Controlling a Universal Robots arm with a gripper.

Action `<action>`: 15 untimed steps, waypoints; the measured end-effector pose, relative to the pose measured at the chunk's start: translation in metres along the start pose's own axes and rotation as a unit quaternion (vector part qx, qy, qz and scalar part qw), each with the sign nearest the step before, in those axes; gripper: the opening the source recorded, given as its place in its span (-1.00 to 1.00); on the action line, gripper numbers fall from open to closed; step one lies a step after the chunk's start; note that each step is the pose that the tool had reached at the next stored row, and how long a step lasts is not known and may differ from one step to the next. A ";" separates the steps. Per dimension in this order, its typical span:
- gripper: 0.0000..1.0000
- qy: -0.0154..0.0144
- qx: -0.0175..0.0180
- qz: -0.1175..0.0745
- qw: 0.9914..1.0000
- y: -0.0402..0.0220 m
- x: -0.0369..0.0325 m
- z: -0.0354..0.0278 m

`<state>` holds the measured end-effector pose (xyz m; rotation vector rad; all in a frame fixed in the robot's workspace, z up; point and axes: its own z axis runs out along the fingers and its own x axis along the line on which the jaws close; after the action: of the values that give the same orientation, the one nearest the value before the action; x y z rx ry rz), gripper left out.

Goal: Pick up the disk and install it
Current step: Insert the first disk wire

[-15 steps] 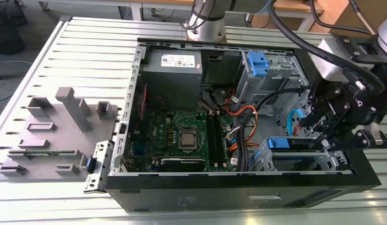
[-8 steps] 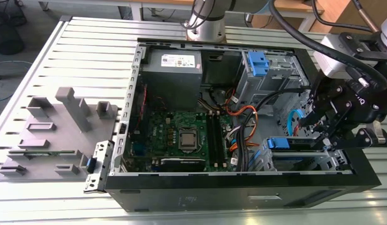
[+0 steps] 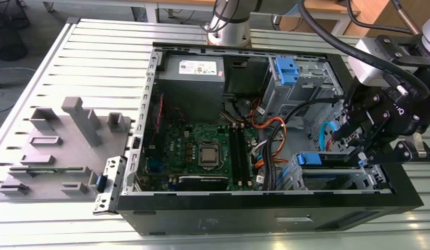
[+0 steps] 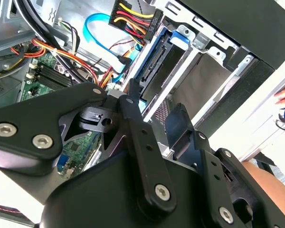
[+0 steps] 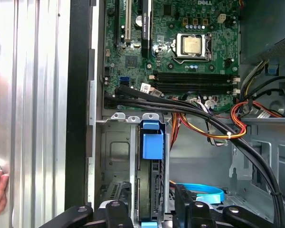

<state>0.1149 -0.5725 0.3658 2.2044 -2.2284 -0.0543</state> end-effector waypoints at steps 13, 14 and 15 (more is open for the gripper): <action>-0.03 -0.006 0.000 0.000 1.000 0.0000 -0.0137 0.0030; -0.03 -0.008 0.000 0.000 1.000 0.0000 -0.0144 0.0035; -0.03 -0.009 0.000 0.000 1.000 -0.0003 -0.0148 0.0041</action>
<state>0.1152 -0.5576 0.3619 2.2133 -2.2373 -0.0733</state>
